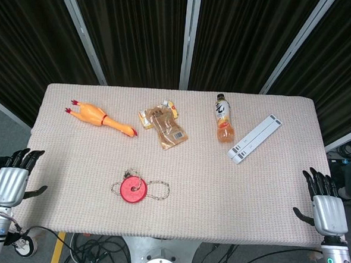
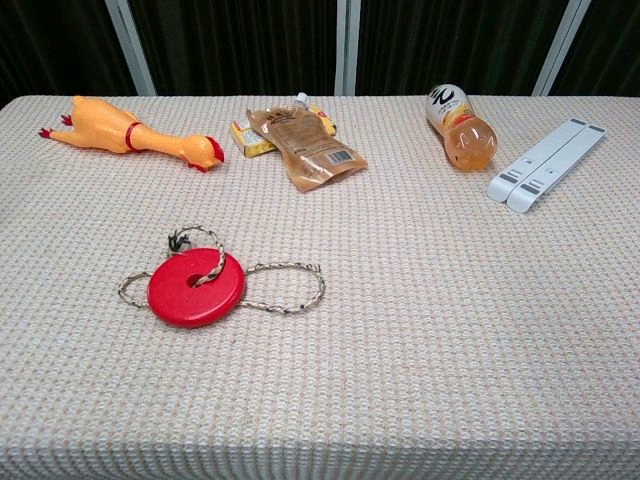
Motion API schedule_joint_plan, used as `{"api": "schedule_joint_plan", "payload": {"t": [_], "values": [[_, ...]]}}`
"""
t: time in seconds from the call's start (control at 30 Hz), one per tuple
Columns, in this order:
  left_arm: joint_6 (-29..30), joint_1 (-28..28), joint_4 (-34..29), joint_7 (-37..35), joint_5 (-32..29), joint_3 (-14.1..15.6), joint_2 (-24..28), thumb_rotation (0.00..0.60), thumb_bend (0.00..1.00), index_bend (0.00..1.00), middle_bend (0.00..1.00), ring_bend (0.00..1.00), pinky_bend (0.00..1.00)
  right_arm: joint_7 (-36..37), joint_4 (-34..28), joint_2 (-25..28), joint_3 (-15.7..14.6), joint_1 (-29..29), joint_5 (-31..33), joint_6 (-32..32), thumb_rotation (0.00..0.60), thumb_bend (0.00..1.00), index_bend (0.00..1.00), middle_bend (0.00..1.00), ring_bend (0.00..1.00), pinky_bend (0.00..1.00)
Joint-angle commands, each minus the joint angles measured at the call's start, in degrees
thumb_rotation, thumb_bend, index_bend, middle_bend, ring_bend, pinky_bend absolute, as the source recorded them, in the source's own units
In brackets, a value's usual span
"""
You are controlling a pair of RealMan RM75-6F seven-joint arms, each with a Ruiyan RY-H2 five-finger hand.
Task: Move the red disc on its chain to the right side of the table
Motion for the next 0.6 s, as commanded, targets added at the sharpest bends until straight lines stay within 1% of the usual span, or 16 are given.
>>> {"api": "schedule_joint_plan", "payload": {"t": [0.03, 0.17, 0.4, 0.6], "values": [[0.02, 0.0, 0.1, -0.1, 0.13, 0.09, -0.06, 0.6, 0.02, 0.16, 0.17, 0.1, 0.15, -0.03, -0.41, 0.17, -0.24, 0.09, -0.35, -0.13, 0.6, 0.06, 0.0, 0.0, 0.0, 0.0], [0.31, 0.23, 0.14, -0.24, 0.23, 0.25, -0.01, 0.6, 0.02, 0.16, 0.17, 0.1, 0.15, 0.98, -1.38, 1.09, -0.52, 0.23, -0.45, -0.77, 0.6, 0.07, 0.0, 0.0, 0.0, 0.0], [-0.04, 0.05, 0.07, -0.35, 0.31, 0.32, 0.13, 0.6, 0.02, 0.16, 0.17, 0.1, 0.15, -0.86, -2.35, 1.65, -0.31, 1.7, -1.73, -1.69, 0.6, 0.07, 0.0, 0.0, 0.0, 0.0], [0.42, 0.69, 0.61, -0.51, 0.45, 0.88, 0.0, 0.6, 0.02, 0.16, 0.17, 0.1, 0.15, -3.59, -4.75, 3.56, -1.06, 5.33, -5.03, -5.91, 0.6, 0.08, 0.0, 0.0, 0.0, 0.0]]}}
